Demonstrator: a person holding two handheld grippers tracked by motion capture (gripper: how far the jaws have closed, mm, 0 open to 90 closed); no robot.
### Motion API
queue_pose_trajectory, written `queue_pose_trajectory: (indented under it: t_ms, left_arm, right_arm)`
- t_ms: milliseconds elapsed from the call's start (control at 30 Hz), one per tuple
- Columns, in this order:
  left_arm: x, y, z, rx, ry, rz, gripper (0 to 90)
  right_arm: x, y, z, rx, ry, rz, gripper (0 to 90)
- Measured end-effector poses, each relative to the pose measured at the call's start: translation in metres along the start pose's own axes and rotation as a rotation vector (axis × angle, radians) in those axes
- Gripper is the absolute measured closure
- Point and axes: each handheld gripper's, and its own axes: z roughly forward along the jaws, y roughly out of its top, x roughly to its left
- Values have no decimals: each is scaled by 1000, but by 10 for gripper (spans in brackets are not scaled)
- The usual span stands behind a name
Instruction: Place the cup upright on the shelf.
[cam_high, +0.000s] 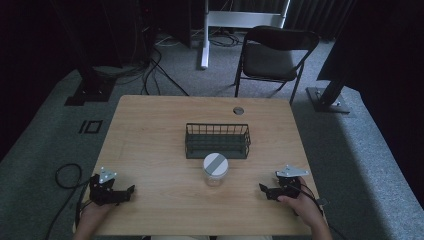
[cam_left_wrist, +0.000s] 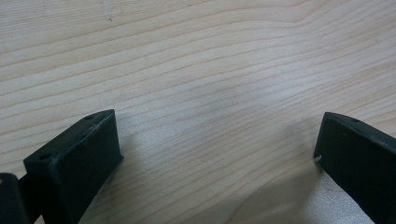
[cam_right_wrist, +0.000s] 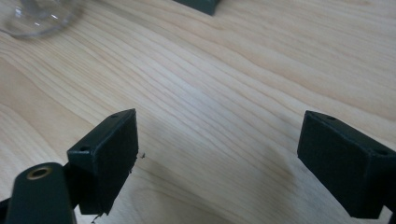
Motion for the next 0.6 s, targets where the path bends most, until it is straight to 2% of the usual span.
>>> queue_pose_trajectory:
  t_ms: [600]
  left_arm:
    - [0,0,0,1,0,0,6]
  right_arm:
    - [19,14,7,-49,68,-33,122]
